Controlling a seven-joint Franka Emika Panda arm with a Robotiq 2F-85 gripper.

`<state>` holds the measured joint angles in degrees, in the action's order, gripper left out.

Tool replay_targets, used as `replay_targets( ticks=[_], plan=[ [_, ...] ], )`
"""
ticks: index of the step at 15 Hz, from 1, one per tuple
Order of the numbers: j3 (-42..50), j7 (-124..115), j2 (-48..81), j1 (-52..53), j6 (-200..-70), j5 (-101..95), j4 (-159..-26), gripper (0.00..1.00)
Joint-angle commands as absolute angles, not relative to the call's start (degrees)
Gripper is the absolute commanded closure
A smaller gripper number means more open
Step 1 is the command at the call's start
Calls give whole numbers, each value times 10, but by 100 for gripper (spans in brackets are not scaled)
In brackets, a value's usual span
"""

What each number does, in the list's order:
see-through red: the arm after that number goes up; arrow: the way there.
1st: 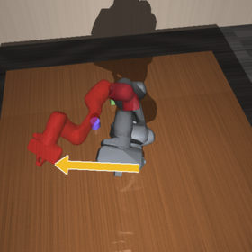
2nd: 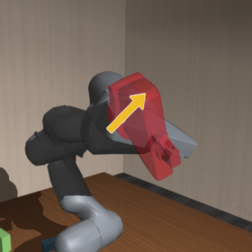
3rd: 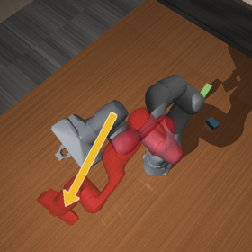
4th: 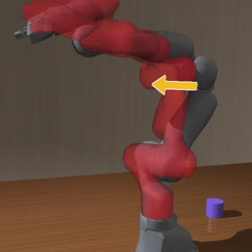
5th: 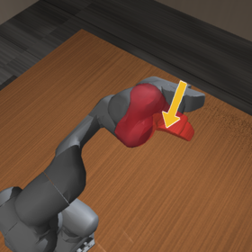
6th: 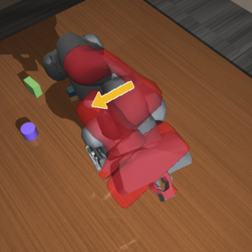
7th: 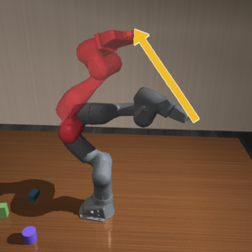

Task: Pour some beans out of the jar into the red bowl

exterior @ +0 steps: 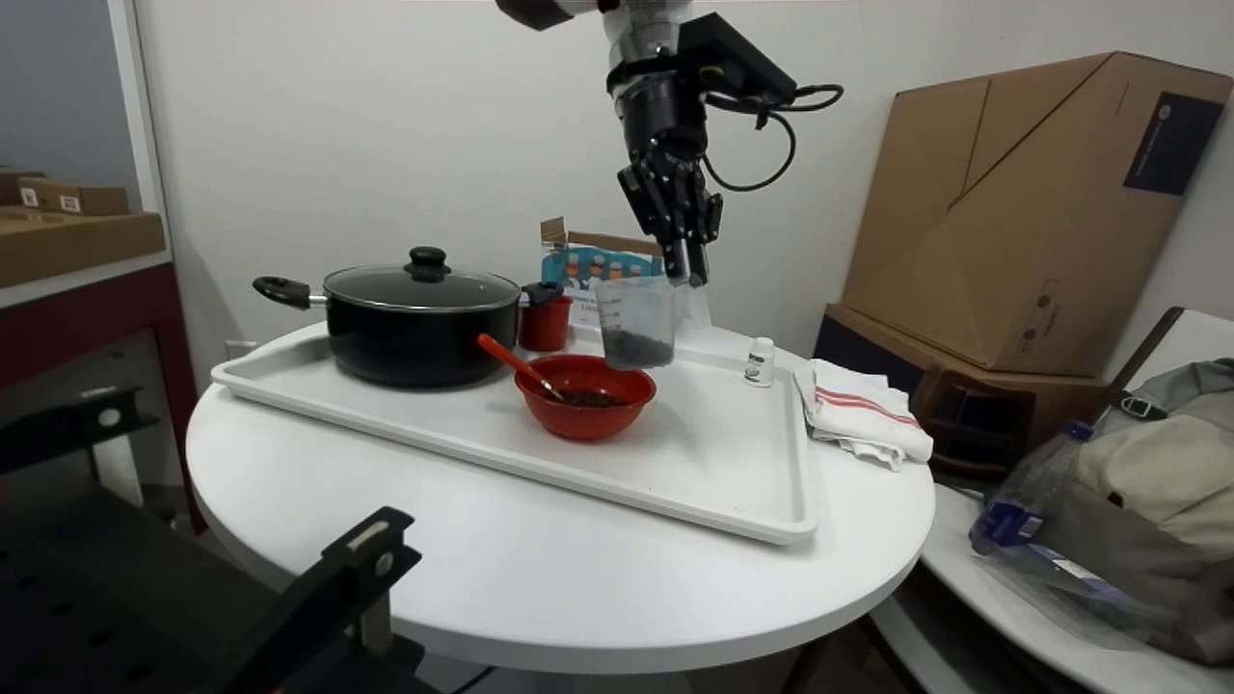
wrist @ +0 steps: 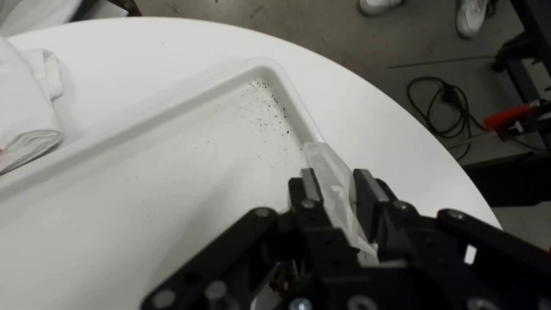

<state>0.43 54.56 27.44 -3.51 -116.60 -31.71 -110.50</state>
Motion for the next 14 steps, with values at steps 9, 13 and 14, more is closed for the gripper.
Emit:
replay_targets(
  ticks=[9, 13, 14],
  plan=[
    [-3, 462, 258, 44, -1172, -681, -1174, 90],
    [-10, 346, 269, 58, -1180, -840, -1206, 90],
    [-12, 308, 271, 60, -1180, -878, -1212, 90]
  ],
)
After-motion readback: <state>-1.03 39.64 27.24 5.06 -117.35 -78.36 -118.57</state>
